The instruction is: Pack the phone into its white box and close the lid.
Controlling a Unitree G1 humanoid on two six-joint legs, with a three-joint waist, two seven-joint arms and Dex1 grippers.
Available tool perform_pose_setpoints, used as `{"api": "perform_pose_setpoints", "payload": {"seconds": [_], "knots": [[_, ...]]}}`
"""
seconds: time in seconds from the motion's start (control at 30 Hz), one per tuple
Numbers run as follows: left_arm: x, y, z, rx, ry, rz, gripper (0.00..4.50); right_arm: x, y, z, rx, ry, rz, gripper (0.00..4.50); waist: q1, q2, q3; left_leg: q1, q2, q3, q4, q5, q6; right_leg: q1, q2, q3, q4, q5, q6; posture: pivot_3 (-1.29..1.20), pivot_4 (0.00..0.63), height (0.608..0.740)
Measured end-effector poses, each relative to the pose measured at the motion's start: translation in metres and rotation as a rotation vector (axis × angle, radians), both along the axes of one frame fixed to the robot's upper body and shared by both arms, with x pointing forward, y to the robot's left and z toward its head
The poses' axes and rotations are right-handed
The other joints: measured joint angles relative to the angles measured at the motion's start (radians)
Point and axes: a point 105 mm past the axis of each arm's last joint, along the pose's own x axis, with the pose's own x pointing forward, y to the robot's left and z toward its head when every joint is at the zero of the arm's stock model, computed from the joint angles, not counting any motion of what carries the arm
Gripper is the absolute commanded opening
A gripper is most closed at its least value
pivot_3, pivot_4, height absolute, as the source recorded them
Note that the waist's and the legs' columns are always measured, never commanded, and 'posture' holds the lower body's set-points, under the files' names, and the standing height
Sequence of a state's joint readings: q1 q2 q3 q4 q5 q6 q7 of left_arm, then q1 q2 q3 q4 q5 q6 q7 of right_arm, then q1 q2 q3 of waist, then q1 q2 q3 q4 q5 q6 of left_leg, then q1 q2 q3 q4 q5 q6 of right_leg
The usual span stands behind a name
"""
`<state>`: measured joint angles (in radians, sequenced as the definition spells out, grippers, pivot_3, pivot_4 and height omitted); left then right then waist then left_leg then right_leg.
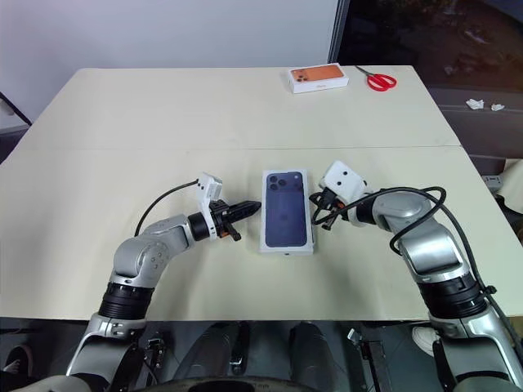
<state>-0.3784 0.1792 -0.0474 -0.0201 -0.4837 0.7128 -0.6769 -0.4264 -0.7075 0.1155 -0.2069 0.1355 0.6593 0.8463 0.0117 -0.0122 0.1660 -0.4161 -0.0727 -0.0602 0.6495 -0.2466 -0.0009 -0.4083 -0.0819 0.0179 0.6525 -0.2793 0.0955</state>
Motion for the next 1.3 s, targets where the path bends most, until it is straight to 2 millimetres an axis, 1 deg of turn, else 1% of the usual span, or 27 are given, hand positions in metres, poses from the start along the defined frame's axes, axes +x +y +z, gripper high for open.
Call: {"api": "perform_pose_setpoints", "payload": {"seconds": [0.13, 0.27, 0.4, 0.67, 0.97, 1.3], "knots": [[0.000, -0.001, 0.000, -0.002, 0.001, -0.002, 0.00, 0.004, 0.000, -0.002, -0.008, -0.005, -0.005, 0.05, 0.000, 0.000, 0.000, 0.000, 0.000, 0.000, 0.000, 0.000, 0.000, 0.000, 0.000, 0.000, 0.000, 0.000, 0.000, 0.00, 0.150, 0.740], [0.003, -0.004, 0.006, -0.008, -0.016, -0.006, 0.00, 0.009, -0.001, -0.004, -0.017, -0.009, -0.021, 0.05, 0.001, 0.000, 0.000, 0.000, 0.000, 0.000, 0.000, 0.001, -0.001, 0.000, 0.000, 0.000, 0.000, 0.000, 0.000, 0.00, 0.150, 0.740], [0.004, -0.005, 0.008, -0.013, -0.019, -0.006, 0.00, 0.012, -0.002, -0.006, -0.026, -0.017, -0.027, 0.05, 0.000, 0.000, 0.000, 0.000, 0.000, 0.000, 0.000, 0.001, -0.001, 0.000, 0.000, 0.000, 0.000, 0.000, 0.000, 0.00, 0.150, 0.740], [0.005, -0.006, 0.005, -0.017, -0.007, -0.003, 0.00, 0.013, -0.003, -0.007, -0.038, -0.024, -0.033, 0.05, 0.000, 0.000, 0.000, 0.000, 0.000, 0.000, 0.000, 0.001, -0.001, 0.000, 0.000, 0.000, 0.000, 0.000, 0.000, 0.00, 0.150, 0.740], [0.012, -0.008, 0.007, -0.016, -0.011, 0.001, 0.00, 0.017, -0.006, -0.010, -0.055, -0.033, -0.053, 0.05, 0.000, 0.000, 0.000, 0.000, 0.000, 0.000, 0.000, 0.001, -0.001, 0.000, 0.000, 0.000, 0.000, 0.000, 0.000, 0.00, 0.150, 0.740], [0.013, -0.006, 0.005, -0.008, -0.010, 0.008, 0.00, 0.018, -0.004, -0.008, -0.058, -0.044, -0.055, 0.05, -0.001, 0.000, 0.000, 0.000, 0.000, 0.000, 0.000, 0.001, -0.001, 0.000, 0.000, 0.000, 0.000, 0.000, 0.000, 0.00, 0.150, 0.740]]}}
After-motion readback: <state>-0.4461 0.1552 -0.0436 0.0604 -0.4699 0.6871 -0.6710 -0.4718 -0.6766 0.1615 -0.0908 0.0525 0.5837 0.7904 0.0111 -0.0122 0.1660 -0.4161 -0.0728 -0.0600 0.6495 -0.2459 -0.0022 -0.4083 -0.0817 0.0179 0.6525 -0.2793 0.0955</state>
